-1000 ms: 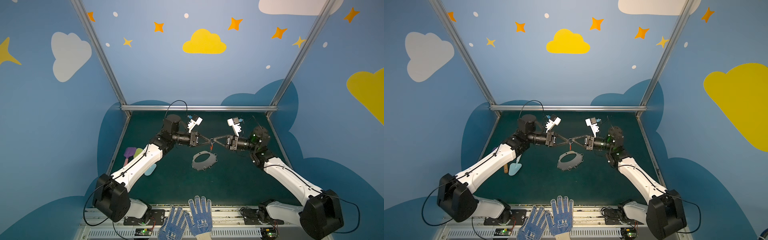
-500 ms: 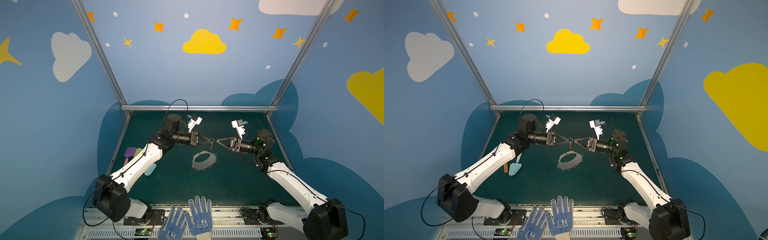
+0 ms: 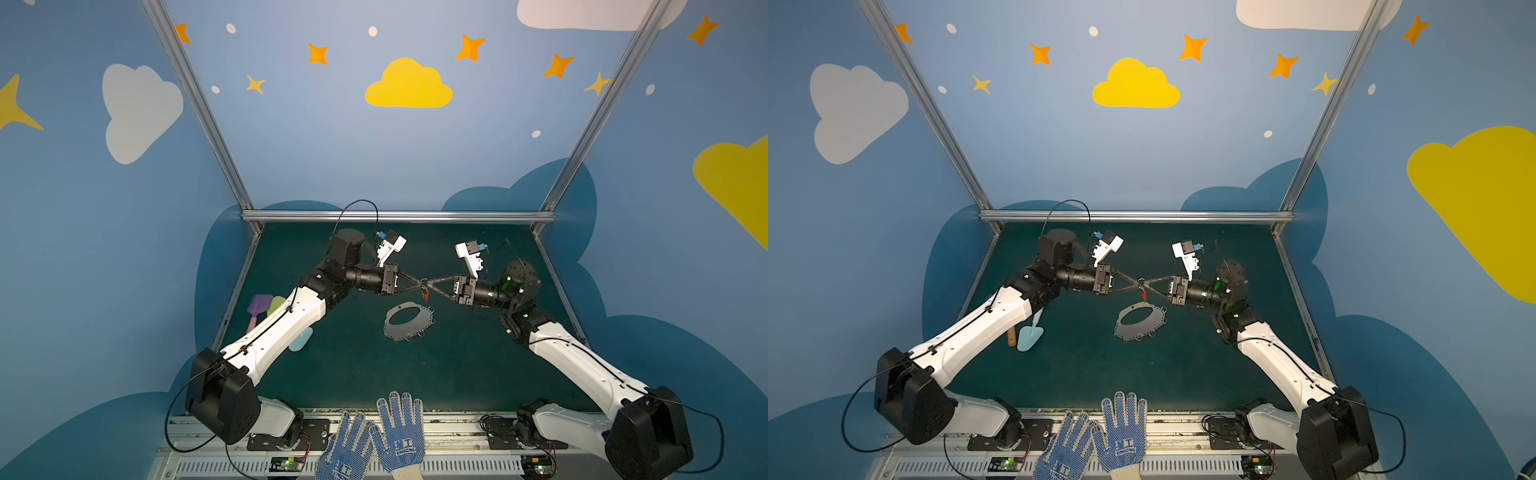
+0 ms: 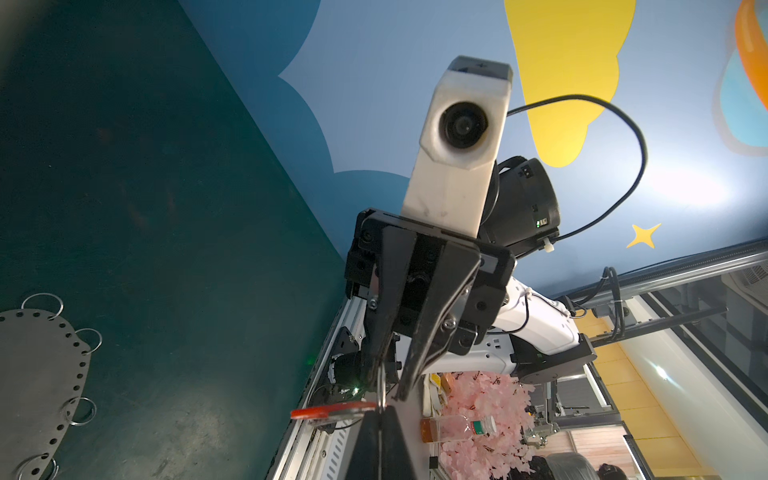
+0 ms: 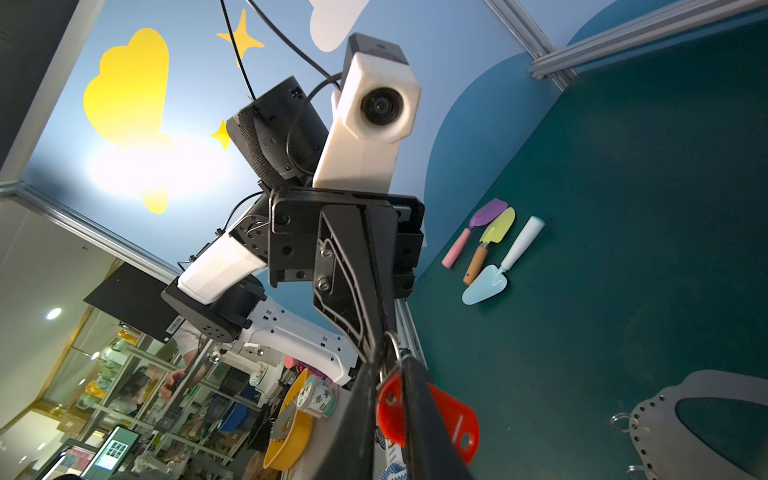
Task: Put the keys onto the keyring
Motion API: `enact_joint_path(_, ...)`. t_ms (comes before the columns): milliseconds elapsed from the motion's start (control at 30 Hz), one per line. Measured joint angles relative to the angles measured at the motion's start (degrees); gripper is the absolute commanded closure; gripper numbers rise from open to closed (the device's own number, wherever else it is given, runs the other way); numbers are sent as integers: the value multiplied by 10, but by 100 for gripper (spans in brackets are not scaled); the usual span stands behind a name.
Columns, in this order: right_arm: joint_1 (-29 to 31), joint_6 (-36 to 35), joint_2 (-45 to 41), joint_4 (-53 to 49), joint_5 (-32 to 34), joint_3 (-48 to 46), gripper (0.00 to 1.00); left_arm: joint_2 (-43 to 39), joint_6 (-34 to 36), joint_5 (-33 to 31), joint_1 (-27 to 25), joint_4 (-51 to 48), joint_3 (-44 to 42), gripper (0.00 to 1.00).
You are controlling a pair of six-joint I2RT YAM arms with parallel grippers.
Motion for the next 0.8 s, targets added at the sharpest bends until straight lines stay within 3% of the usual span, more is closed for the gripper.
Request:
enact_joint_path(133,0,-1,0,-1,1,0,89,0,2,0,0,-1,1,96)
enact_joint_path(233,0,-3,0,-2,1,0,78,0,3,-1,0,-3,4,96)
enact_joint_path(300,0,-3,0,-4,1,0,77,0,3,-3,0,-4,7,96)
enact_joint_path(567,1,-2,0,0,0,0,97,0,3,-14,0,-7,9,96)
enact_joint_path(700,1,-1,0,2,0,0,100,0,3,-16,0,-8,9,95)
enact_joint_path(800,1,0,0,3,0,0,100,0,3,-17,0,-8,9,85)
